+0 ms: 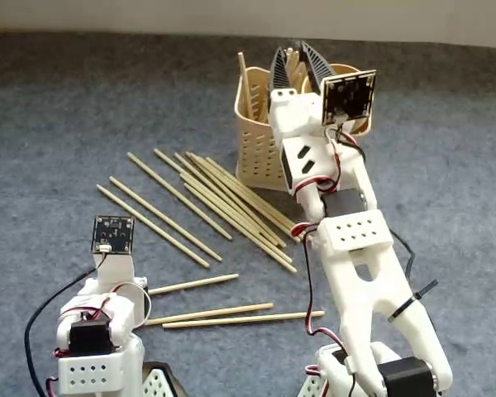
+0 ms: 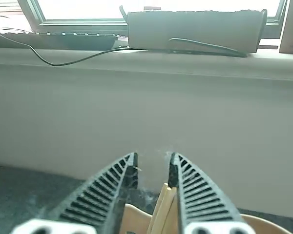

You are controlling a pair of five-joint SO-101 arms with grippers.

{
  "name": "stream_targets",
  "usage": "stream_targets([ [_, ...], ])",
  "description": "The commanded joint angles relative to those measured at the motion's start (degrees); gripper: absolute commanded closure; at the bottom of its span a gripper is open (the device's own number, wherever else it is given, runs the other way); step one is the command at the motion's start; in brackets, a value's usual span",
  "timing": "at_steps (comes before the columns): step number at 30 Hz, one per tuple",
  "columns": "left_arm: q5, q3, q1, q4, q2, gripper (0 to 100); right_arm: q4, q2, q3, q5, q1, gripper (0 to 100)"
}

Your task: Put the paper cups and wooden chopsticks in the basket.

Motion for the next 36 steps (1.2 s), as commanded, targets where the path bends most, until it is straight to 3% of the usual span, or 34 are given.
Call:
stream_targets([
  [1,-0.4,1.2,-0.3,0.3,0.4,100,0.0,-0.8,-3.0,-0.5,0.7,87.9],
  [7,-0.4,1.2,-0.3,0.3,0.4,100,8.0,-4.4,-3.0,-0.5,0.6,87.9],
  [19,-0.4,1.2,-0.3,0.3,0.4,100,42.2,-22.4,-3.2,-0.8,0.1,87.9],
  [32,-0.4,1.2,-0.3,0.3,0.4,100,66.6,-24.0,-3.2,-0.3,-12.4,87.9],
  [36,-0.4,1.2,-0.3,0.3,0.4,100,70.8,-20.7,-3.2,4.8,-16.7,87.9],
])
